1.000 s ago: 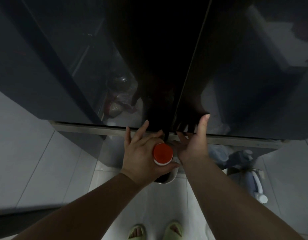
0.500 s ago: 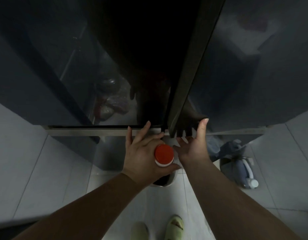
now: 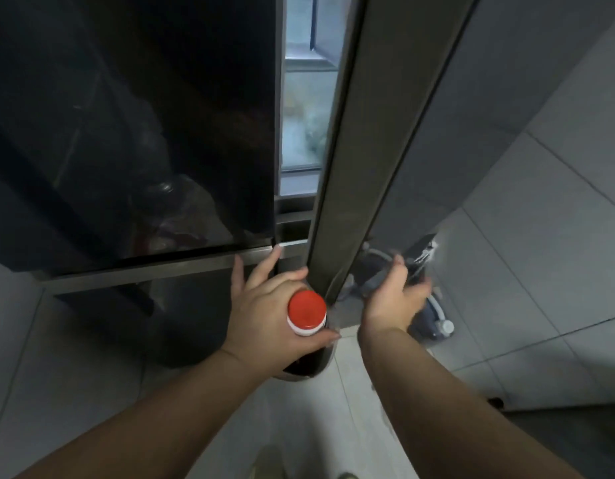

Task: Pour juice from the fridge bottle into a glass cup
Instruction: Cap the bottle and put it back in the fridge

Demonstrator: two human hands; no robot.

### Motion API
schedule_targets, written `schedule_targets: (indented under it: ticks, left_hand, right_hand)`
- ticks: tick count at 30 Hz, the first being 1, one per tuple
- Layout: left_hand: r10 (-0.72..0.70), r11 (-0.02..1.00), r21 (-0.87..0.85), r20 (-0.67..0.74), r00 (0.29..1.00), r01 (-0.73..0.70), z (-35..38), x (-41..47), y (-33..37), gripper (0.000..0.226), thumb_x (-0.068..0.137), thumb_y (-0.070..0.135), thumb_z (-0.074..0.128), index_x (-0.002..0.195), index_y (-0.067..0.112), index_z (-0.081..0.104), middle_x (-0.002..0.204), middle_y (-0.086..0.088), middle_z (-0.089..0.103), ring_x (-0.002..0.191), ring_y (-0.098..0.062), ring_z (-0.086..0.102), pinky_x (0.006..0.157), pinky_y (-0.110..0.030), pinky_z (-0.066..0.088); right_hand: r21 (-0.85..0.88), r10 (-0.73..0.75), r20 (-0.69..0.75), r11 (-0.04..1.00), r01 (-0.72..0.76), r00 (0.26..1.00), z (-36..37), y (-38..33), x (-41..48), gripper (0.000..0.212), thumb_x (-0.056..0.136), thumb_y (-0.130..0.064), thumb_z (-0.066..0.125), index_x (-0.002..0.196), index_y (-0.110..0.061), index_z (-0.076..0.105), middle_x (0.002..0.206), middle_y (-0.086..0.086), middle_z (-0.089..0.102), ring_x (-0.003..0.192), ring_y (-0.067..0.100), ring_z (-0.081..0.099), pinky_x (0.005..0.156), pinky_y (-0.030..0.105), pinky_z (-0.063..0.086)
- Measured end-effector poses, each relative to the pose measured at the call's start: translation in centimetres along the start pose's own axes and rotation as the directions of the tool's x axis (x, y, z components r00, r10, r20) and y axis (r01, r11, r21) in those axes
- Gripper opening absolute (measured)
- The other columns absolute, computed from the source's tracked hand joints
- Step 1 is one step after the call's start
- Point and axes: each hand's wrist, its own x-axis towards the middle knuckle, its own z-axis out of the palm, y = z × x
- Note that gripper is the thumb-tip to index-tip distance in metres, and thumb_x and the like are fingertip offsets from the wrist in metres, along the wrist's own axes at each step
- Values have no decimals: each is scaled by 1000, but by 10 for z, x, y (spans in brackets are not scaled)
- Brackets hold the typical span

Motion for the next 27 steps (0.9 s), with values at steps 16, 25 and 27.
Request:
schedule_targets:
  ticks: [16,25,27]
  left_hand:
    - [102,994,61,-160,982,-93,-60,-9,179,67,56,78,59,100,28,69,104,13,70,135,-21,39,110,-61,7]
    - [20,999,-40,-146,989,-26,-79,4,272,34,53,81,56,72,53,49,94,36,56,140,-2,21,116,-43,-8]
    - [21,998,-63,-128,992,-29,-82,7,279,36,51,81,55,78,57,53,96,39,56,141,1,18,118,-45,-5]
  right_hand:
    - [-543,-743,666,-542,642,-64,-114,-179,-35,89,72,-31,71,151,-21,33,160,13,20,146,36,-1,113,49,-20]
    - [-544,-831,512,-510,667,-218,-189,-211,-22,78,74,-28,75,145,-26,44,154,6,37,150,29,-7,117,49,-6]
    - [-482,-815,482,-554,679,-322,-191,-229,-24,74,72,-34,78,141,-24,51,150,9,43,145,33,15,116,49,3]
